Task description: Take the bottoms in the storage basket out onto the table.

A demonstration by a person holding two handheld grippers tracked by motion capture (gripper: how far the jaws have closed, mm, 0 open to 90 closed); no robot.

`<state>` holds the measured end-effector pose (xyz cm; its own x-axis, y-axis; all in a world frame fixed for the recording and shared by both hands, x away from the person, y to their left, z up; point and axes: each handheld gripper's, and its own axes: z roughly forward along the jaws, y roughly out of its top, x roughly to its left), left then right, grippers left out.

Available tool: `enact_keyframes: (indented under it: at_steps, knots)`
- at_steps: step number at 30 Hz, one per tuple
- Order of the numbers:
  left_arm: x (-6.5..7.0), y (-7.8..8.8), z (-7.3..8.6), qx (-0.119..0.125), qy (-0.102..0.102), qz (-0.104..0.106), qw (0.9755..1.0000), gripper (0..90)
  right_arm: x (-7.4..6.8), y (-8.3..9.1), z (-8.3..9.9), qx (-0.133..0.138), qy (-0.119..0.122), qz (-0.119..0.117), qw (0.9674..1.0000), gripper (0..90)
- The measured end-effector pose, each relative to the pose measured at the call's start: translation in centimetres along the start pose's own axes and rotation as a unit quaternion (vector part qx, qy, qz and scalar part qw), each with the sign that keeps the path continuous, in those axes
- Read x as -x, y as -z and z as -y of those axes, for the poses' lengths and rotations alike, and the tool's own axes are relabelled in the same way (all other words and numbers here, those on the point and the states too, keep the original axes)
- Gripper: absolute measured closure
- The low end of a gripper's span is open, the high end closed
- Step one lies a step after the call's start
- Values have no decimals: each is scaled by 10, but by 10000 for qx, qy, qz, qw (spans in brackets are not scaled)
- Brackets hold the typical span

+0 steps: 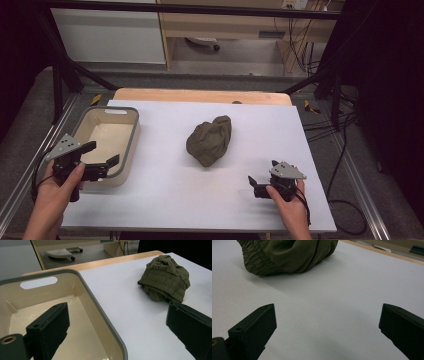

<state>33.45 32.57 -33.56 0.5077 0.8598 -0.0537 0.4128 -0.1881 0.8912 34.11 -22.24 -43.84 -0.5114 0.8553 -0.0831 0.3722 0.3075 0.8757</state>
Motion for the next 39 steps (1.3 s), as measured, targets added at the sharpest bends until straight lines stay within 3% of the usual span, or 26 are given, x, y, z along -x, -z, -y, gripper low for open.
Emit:
enact_keyframes:
  at_steps: [11, 22, 39]
  knots:
    - [2, -1, 7, -116, -103, 2, 9999, 48, 1, 1, 0, 19, -39, 3, 10000, 19]
    - [5, -13, 13, -284, -150, 28, 9995, 50, 3, 0, 1, -4, -24, 0, 10000, 19]
    - [13, -30, 22, -655, -502, -81, 9966, 52, 2, -1, 1, -23, -31, -4, 10000, 19]
